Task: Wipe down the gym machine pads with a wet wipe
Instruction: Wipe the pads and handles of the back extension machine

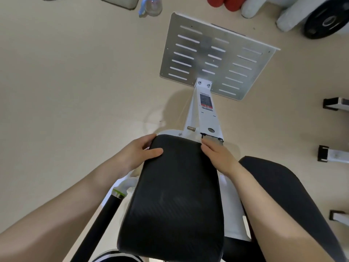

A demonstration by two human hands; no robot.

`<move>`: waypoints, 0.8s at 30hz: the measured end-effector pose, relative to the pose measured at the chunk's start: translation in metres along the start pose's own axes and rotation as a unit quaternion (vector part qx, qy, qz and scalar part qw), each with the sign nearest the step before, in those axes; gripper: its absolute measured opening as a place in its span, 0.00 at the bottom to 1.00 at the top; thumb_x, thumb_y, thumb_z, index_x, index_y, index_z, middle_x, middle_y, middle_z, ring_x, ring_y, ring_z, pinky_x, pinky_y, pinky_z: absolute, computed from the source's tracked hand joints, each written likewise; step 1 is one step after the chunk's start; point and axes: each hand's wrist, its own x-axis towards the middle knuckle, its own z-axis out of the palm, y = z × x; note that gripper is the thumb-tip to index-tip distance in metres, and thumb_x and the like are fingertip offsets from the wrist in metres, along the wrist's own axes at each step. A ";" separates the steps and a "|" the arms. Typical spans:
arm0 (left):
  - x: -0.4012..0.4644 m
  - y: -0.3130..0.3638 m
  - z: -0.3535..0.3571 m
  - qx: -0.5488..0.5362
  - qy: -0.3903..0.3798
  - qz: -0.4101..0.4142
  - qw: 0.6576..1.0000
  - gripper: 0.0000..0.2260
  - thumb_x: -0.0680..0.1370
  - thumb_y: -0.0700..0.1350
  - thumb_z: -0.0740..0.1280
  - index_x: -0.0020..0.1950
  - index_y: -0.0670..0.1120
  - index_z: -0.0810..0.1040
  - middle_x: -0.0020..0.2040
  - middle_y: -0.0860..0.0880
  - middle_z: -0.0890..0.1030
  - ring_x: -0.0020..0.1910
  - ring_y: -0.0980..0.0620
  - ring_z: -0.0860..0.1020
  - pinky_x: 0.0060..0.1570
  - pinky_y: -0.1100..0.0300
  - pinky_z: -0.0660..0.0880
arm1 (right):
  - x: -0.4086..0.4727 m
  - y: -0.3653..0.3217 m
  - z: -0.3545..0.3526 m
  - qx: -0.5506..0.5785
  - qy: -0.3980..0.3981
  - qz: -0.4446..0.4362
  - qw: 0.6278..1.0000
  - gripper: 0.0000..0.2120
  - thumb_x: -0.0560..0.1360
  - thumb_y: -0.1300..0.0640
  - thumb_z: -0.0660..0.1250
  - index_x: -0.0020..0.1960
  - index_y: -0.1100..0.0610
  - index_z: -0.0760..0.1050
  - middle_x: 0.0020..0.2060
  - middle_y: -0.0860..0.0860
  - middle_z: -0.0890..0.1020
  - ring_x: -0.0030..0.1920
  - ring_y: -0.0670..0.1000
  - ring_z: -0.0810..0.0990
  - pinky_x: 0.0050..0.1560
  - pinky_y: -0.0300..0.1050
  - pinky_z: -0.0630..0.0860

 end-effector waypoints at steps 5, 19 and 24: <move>-0.003 0.011 0.007 0.079 0.077 -0.013 0.994 0.25 0.75 0.45 0.69 0.71 0.51 0.67 0.70 0.50 0.68 0.70 0.50 0.66 0.60 0.62 0.62 | -0.018 0.005 0.017 0.312 0.029 0.088 0.946 0.16 0.80 0.46 0.54 0.64 0.50 0.70 0.57 0.43 0.76 0.61 0.46 0.73 0.60 0.40 0.67; -0.074 0.062 0.101 0.599 -0.144 0.238 0.751 0.45 0.62 0.73 0.63 0.71 0.48 0.65 0.70 0.52 0.68 0.69 0.53 0.63 0.69 0.58 0.61 | -0.130 0.029 0.083 0.333 0.103 0.089 0.933 0.21 0.82 0.55 0.51 0.74 0.51 0.55 0.67 0.42 0.64 0.63 0.41 0.64 0.58 0.28 0.58; -0.088 0.046 0.107 0.684 -0.122 0.324 0.642 0.48 0.57 0.75 0.56 0.67 0.45 0.70 0.65 0.51 0.71 0.64 0.52 0.66 0.65 0.60 0.64 | -0.127 0.013 0.075 0.449 0.094 0.074 0.885 0.27 0.73 0.32 0.55 0.64 0.47 0.73 0.60 0.49 0.78 0.60 0.47 0.75 0.66 0.48 0.68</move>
